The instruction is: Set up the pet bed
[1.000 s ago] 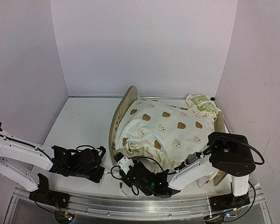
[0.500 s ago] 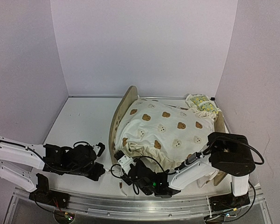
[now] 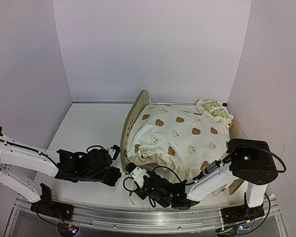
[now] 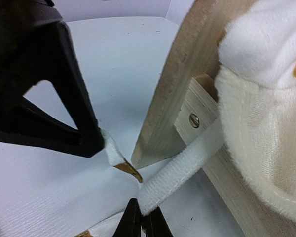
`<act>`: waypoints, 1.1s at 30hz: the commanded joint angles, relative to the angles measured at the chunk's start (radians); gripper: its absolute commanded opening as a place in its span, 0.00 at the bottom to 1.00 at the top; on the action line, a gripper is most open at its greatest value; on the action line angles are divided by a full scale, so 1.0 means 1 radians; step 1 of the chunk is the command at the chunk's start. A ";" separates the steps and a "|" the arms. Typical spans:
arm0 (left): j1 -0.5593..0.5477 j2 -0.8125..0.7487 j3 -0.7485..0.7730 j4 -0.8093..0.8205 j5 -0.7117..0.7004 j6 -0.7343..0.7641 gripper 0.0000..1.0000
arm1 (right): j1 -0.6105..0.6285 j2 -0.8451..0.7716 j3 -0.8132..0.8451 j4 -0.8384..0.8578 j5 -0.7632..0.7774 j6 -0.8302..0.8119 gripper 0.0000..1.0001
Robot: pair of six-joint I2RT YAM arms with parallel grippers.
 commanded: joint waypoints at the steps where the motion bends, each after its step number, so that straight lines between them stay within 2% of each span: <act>1: -0.005 0.023 0.040 0.108 0.014 0.021 0.00 | 0.004 -0.052 -0.022 0.047 -0.113 0.014 0.10; 6: -0.005 -0.002 0.026 0.134 0.036 0.011 0.00 | 0.004 -0.058 -0.037 0.046 -0.209 0.012 0.22; 14: -0.005 0.040 0.027 0.179 0.061 0.013 0.00 | 0.004 -0.160 -0.140 0.046 -0.226 -0.037 0.43; 18: -0.004 0.056 0.032 0.203 0.063 0.015 0.00 | 0.004 -0.251 -0.210 0.046 -0.196 -0.083 0.46; 24: -0.005 0.081 0.047 0.206 0.064 0.019 0.00 | 0.004 -0.363 -0.291 0.046 -0.165 -0.144 0.44; 26: -0.005 0.092 0.053 0.205 0.066 0.020 0.00 | 0.004 -0.369 -0.291 0.045 -0.120 -0.168 0.40; 29: -0.005 0.105 0.063 0.204 0.069 0.022 0.00 | 0.004 -0.321 -0.254 0.034 -0.003 -0.231 0.33; 33: -0.007 0.113 0.071 0.203 0.066 0.023 0.00 | 0.004 -0.185 -0.166 0.045 0.169 -0.338 0.18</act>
